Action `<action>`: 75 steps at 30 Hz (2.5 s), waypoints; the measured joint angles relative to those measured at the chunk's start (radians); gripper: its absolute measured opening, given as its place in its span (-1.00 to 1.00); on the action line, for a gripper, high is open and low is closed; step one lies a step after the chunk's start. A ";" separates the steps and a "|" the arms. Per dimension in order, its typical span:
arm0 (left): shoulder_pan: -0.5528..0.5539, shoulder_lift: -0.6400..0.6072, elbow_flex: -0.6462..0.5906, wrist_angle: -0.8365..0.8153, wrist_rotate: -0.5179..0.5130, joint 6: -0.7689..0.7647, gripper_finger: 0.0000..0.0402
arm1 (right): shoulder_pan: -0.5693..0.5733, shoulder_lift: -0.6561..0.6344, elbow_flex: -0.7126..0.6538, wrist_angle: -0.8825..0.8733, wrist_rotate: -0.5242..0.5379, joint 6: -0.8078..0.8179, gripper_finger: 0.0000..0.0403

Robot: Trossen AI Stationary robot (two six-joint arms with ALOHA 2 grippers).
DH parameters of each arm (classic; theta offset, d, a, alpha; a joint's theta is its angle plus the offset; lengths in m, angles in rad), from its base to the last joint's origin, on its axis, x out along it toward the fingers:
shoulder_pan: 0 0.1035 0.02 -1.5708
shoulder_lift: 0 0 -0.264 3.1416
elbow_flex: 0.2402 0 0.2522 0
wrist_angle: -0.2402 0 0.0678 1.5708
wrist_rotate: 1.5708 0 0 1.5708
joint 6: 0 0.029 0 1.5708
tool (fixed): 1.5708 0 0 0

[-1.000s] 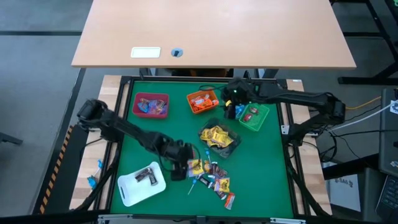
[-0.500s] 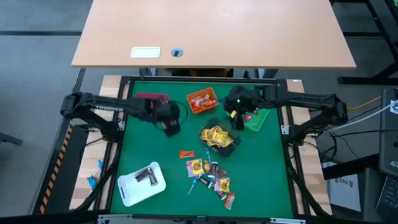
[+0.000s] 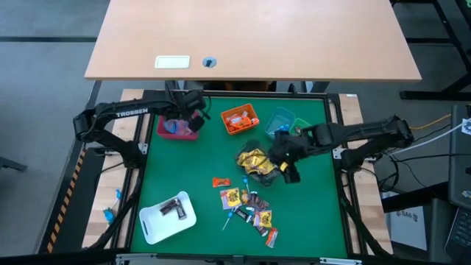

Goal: Sort candy
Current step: Put the purple gummy pack into the red bin, then put the orange chocolate into the orange bin

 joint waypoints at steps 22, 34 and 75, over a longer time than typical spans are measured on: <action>0.046 0.000 0.000 0.004 0.030 0.051 -0.49 | 0.334 0.001 -0.001 -0.065 0.073 0.355 0.30; 0.018 0.000 0.000 0.016 0.087 0.050 -0.46 | 0.570 0.098 -0.001 0.166 0.100 0.532 0.30; -0.196 0.000 0.000 0.063 0.083 0.042 -0.46 | 0.665 0.573 -0.002 0.379 0.218 0.348 0.30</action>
